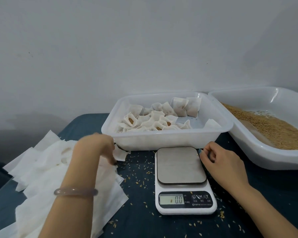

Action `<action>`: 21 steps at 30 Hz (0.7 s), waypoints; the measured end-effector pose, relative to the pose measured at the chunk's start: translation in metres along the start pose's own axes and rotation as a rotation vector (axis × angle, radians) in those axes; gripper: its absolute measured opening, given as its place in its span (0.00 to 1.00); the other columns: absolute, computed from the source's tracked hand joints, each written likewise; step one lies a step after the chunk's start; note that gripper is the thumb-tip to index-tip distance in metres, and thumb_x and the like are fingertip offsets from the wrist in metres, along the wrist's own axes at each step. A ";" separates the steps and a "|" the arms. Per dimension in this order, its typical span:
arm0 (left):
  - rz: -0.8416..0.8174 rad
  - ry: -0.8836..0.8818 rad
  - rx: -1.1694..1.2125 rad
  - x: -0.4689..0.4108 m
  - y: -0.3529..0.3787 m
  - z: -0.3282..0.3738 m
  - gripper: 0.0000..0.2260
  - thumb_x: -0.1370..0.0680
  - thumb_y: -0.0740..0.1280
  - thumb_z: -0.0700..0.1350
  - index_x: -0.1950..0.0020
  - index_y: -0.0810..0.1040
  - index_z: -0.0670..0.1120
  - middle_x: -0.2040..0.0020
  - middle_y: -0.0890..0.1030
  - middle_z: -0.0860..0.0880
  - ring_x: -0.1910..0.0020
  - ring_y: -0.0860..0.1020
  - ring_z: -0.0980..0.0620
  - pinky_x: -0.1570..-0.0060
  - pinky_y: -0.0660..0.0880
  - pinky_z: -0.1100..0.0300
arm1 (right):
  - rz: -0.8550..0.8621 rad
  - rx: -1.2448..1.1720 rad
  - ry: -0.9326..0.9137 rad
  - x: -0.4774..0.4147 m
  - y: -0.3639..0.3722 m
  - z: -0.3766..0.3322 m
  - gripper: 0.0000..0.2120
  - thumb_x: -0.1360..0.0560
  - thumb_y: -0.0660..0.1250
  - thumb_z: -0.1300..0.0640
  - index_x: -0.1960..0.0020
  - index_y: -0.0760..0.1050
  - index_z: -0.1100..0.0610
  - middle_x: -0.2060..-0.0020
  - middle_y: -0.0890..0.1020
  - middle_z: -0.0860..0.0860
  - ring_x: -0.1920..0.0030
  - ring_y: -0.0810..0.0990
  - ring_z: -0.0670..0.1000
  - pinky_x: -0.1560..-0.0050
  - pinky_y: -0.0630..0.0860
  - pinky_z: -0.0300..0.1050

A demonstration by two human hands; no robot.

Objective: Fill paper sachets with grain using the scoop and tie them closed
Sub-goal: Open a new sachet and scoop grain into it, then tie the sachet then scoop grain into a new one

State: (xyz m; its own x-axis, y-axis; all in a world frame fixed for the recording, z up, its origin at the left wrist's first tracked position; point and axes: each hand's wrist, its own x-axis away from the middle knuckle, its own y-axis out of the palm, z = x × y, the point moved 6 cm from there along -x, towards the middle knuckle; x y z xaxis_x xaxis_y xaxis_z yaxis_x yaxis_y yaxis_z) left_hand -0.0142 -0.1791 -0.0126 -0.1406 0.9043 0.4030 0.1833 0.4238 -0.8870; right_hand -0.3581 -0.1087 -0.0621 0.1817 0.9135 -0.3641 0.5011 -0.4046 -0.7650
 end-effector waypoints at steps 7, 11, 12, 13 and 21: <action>0.029 -0.034 -0.010 -0.029 0.035 0.029 0.26 0.20 0.64 0.53 0.25 0.66 0.46 0.28 0.68 0.45 0.30 0.66 0.42 0.30 0.65 0.46 | 0.023 -0.014 -0.031 -0.001 -0.003 0.000 0.11 0.24 0.64 0.47 0.64 0.67 0.45 0.74 0.73 0.45 0.72 0.73 0.44 0.72 0.63 0.42; 0.063 0.029 -0.068 -0.029 0.030 0.032 0.17 0.17 0.56 0.44 0.29 0.71 0.48 0.32 0.73 0.45 0.34 0.70 0.44 0.33 0.67 0.51 | 0.037 -0.013 -0.040 -0.002 -0.004 -0.001 0.11 0.24 0.64 0.47 0.64 0.66 0.45 0.74 0.72 0.45 0.73 0.72 0.44 0.73 0.62 0.41; 0.062 0.051 -0.066 -0.026 0.029 0.033 0.18 0.17 0.56 0.43 0.28 0.71 0.49 0.32 0.73 0.44 0.34 0.71 0.44 0.33 0.68 0.51 | 0.040 -0.011 -0.043 -0.002 -0.004 -0.001 0.11 0.24 0.64 0.47 0.64 0.66 0.44 0.75 0.72 0.45 0.73 0.72 0.44 0.73 0.62 0.41; 0.064 0.085 -0.060 -0.022 0.027 0.035 0.18 0.17 0.56 0.43 0.27 0.71 0.51 0.32 0.73 0.44 0.34 0.71 0.44 0.33 0.68 0.50 | 0.042 -0.010 -0.044 -0.002 -0.005 -0.001 0.12 0.24 0.64 0.47 0.64 0.66 0.44 0.75 0.72 0.45 0.73 0.72 0.44 0.73 0.62 0.41; 0.208 0.501 0.262 0.044 -0.010 0.078 0.15 0.15 0.54 0.51 0.43 0.79 0.48 0.47 0.81 0.49 0.52 0.77 0.50 0.48 0.73 0.57 | 0.057 -0.008 -0.055 -0.001 -0.006 -0.004 0.12 0.24 0.65 0.47 0.64 0.67 0.45 0.75 0.72 0.45 0.72 0.72 0.45 0.72 0.63 0.42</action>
State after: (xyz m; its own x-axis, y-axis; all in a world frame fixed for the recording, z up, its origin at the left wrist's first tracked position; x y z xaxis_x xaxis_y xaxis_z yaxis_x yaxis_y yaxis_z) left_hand -0.0981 -0.1477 -0.0037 0.3594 0.9079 0.2158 -0.0967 0.2662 -0.9591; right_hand -0.3582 -0.1072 -0.0549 0.1629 0.8853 -0.4356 0.4978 -0.4549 -0.7384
